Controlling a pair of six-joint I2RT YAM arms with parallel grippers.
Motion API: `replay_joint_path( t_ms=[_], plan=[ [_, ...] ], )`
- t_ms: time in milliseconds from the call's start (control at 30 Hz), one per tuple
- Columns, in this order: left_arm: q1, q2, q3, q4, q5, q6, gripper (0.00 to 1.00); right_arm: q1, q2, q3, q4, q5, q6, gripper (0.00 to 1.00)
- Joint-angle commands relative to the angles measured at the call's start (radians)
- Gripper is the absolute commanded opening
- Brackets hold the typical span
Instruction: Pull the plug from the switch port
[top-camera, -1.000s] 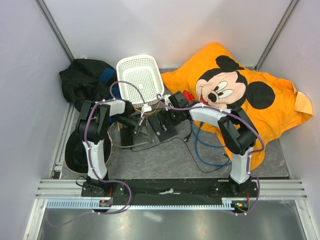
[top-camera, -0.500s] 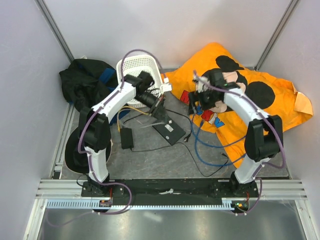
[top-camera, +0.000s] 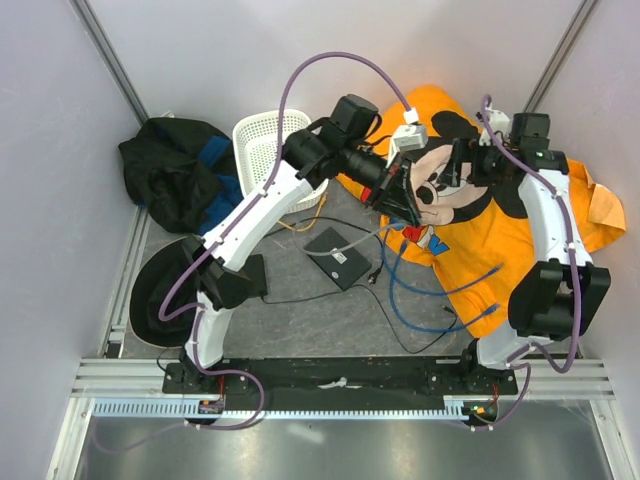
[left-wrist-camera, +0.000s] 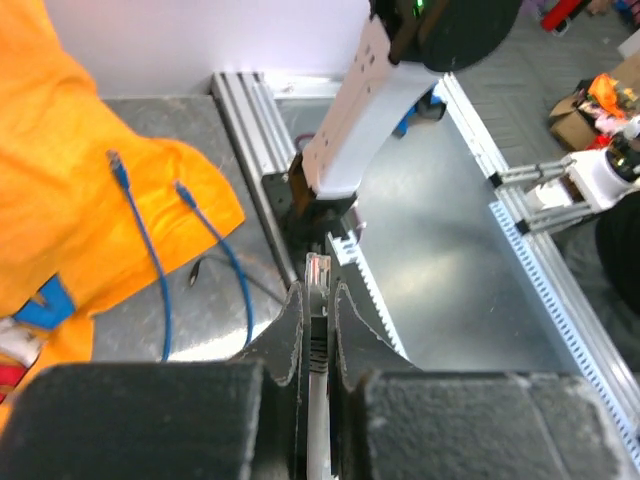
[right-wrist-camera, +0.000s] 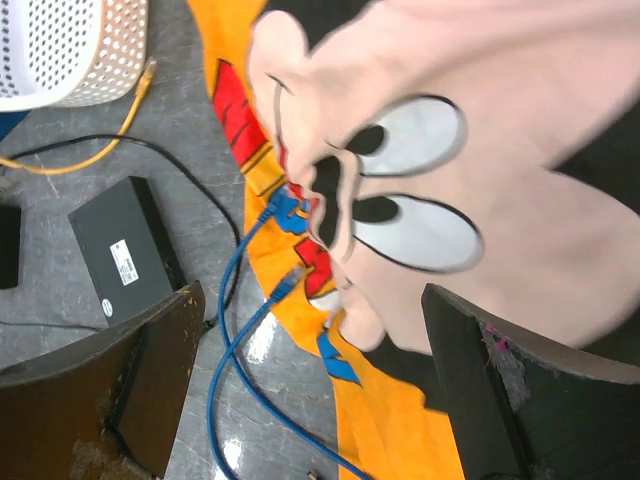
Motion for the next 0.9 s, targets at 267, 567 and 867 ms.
replay_joint_path(
  t_ms=[267,567,867],
  plan=[
    [-0.088,0.072,0.071,0.614,-0.356,-0.435,0.02,-0.141,-0.132,-0.087,-0.005,-0.080,0.053,0.98],
    [-0.129,0.186,-0.102,0.706,-0.363,-0.522,0.02,-0.203,-0.166,-0.038,-0.058,-0.072,-0.011,0.98],
    [-0.204,0.341,-0.001,0.715,-0.336,-0.471,0.06,-0.244,-0.198,-0.045,-0.057,-0.057,-0.002,0.98]
  ],
)
